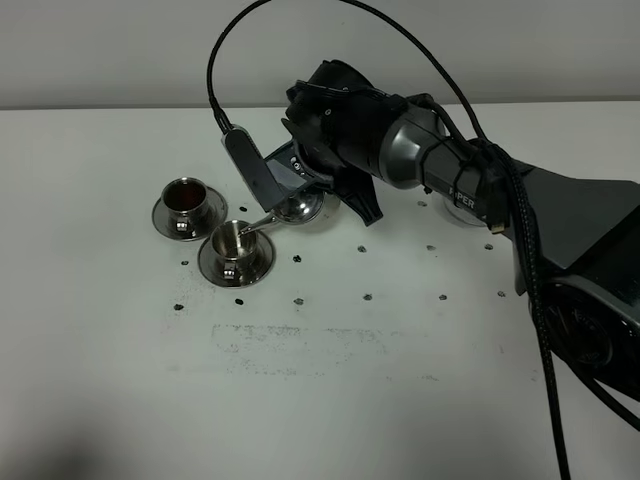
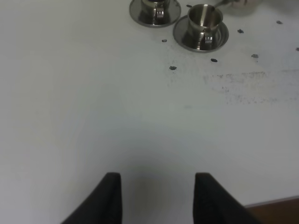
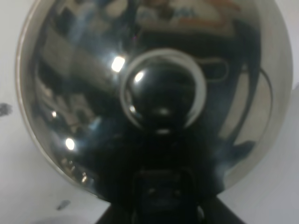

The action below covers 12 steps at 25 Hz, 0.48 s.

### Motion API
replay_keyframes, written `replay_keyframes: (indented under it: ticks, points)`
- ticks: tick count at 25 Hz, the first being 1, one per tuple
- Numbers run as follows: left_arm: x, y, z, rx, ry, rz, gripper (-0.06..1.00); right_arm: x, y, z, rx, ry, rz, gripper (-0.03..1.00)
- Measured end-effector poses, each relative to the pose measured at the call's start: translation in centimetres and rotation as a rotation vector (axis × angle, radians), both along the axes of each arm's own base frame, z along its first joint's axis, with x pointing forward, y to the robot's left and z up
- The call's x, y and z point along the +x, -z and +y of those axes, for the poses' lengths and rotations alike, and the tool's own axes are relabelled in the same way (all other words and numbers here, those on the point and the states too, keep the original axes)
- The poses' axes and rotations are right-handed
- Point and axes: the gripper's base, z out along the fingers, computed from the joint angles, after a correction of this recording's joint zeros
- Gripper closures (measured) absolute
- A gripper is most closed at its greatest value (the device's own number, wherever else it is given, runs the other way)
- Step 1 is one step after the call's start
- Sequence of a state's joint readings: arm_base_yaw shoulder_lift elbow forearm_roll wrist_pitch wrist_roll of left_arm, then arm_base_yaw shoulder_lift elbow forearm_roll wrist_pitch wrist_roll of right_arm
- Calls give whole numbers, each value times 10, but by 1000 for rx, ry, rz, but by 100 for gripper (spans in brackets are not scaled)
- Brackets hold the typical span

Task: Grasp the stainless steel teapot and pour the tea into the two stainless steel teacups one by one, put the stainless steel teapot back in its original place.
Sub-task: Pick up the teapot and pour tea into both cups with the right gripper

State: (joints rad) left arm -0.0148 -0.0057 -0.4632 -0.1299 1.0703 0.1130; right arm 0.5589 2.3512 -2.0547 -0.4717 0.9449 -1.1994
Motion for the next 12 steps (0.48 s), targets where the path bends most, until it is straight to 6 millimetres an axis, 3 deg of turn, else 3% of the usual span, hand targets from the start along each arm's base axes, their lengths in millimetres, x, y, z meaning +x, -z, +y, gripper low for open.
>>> replay_keyframes:
  ticks: [12]
  points:
    - [0,0,0,0,0,0,57,-2,-3,8,-55,-44,-54,77]
